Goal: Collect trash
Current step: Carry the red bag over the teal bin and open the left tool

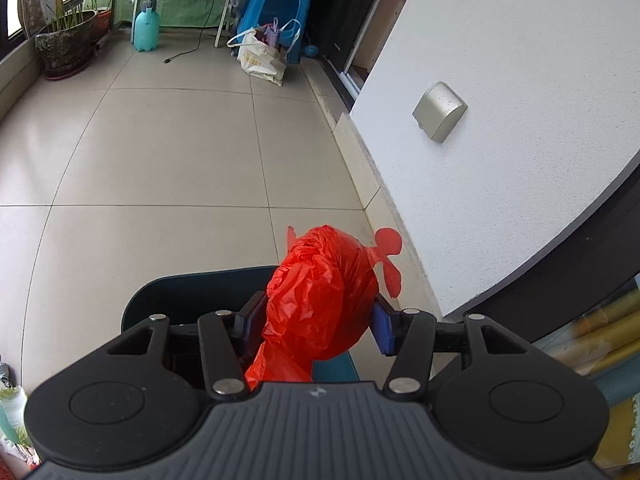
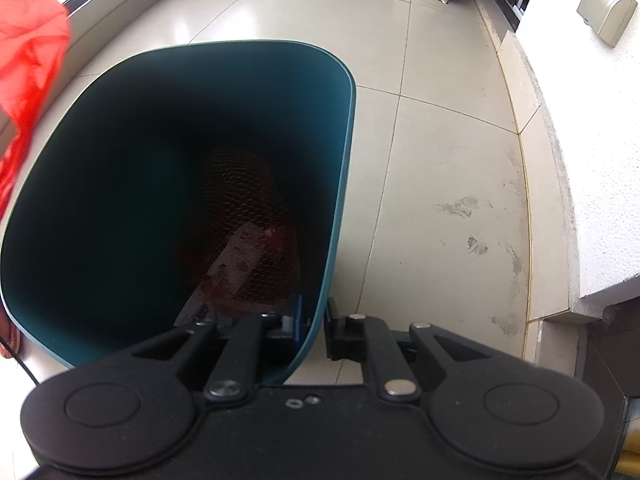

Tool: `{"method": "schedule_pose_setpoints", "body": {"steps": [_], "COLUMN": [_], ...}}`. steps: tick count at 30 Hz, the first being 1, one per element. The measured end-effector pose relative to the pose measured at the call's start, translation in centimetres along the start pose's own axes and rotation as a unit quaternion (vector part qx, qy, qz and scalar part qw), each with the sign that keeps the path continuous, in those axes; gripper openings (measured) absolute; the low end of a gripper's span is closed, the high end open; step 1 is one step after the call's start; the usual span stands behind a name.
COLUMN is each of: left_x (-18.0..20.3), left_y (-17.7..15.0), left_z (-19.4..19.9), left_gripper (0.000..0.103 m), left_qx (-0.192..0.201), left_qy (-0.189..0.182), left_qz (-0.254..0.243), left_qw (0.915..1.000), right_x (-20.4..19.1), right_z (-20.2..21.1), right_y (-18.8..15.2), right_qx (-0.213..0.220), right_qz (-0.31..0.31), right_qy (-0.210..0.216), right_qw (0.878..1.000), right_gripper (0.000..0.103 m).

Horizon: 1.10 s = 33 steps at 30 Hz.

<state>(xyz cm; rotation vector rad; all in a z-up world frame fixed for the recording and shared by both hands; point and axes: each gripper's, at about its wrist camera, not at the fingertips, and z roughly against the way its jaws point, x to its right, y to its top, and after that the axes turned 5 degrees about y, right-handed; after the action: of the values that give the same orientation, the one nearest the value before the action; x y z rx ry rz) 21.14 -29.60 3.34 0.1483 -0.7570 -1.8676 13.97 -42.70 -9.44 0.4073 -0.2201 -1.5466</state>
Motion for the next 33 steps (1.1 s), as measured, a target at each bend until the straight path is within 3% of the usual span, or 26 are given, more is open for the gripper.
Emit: {"method": "schedule_pose_setpoints", "body": {"steps": [7, 13, 20, 22, 24, 33], "left_x": [-1.8, -2.8, -2.6, -2.7, -2.7, -3.1], "left_y": [-2.9, -5.5, -7.3, -7.7, -7.9, -8.7], "left_z": [-8.6, -12.5, -13.5, -13.5, -13.4, -10.1], "left_gripper": [0.052, 0.053, 0.055, 0.069, 0.074, 0.074], "left_qx": [-0.083, -0.13, -0.145, -0.147, -0.147, -0.125], "left_qy": [0.064, 0.102, 0.106, 0.113, 0.118, 0.121], "left_qz": [-0.006, -0.027, -0.059, -0.058, -0.062, -0.059], "left_qw": [0.9944, 0.986, 0.9821, 0.9809, 0.9802, 0.983], "right_x": [0.5, 0.7, 0.6, 0.6, 0.7, 0.5], "right_z": [0.4, 0.1, 0.0, 0.0, 0.0, 0.0], "right_y": [-0.2, -0.3, -0.4, -0.4, -0.5, -0.5], "right_qx": [0.004, 0.005, 0.005, 0.005, 0.004, 0.003], "right_qz": [-0.002, -0.001, 0.0, -0.001, 0.0, -0.002], "right_qy": [0.01, 0.012, 0.011, 0.011, 0.01, 0.009], "right_qw": [1.0, 1.0, 1.0, 1.0, 1.0, 1.0], "right_gripper": [0.012, 0.012, 0.012, 0.012, 0.012, 0.012]}}
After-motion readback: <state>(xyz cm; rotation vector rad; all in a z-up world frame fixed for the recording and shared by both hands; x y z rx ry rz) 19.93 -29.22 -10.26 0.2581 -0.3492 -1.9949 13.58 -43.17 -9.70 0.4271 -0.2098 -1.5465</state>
